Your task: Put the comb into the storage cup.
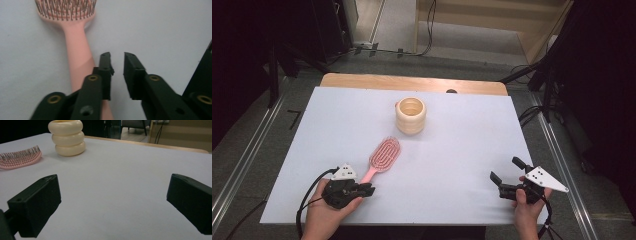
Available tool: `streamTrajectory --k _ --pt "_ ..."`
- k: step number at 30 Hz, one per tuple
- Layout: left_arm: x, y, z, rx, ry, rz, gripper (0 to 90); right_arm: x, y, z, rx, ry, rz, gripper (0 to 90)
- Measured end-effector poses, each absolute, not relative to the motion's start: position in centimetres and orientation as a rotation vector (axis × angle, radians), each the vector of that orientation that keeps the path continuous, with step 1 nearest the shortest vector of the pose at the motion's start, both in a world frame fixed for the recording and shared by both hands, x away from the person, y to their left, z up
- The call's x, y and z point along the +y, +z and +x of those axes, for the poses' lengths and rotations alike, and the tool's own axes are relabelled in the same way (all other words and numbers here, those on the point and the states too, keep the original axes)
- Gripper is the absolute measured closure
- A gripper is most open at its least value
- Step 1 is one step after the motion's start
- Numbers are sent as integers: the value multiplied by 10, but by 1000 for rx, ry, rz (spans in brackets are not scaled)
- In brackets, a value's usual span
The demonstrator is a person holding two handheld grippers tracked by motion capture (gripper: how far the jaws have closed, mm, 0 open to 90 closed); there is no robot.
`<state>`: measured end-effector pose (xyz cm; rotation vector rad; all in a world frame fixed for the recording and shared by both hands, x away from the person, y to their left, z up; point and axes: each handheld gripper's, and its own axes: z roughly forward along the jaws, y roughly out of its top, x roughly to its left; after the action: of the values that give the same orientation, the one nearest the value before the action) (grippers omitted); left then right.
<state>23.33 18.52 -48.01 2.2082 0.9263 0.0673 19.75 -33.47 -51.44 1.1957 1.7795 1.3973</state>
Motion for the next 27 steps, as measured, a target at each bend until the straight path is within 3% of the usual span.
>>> streamTrajectory --k 13,22,27 --pt "175 -466 243 952 72 2201 0 -335 -514 197 1782 1398 1199 0" --pt "170 -462 260 1045 108 2222 3 -335 -514 198 1781 1401 1196 0" --pt "166 -466 270 1108 171 2249 178 -335 -514 198 1779 1404 1196 0"
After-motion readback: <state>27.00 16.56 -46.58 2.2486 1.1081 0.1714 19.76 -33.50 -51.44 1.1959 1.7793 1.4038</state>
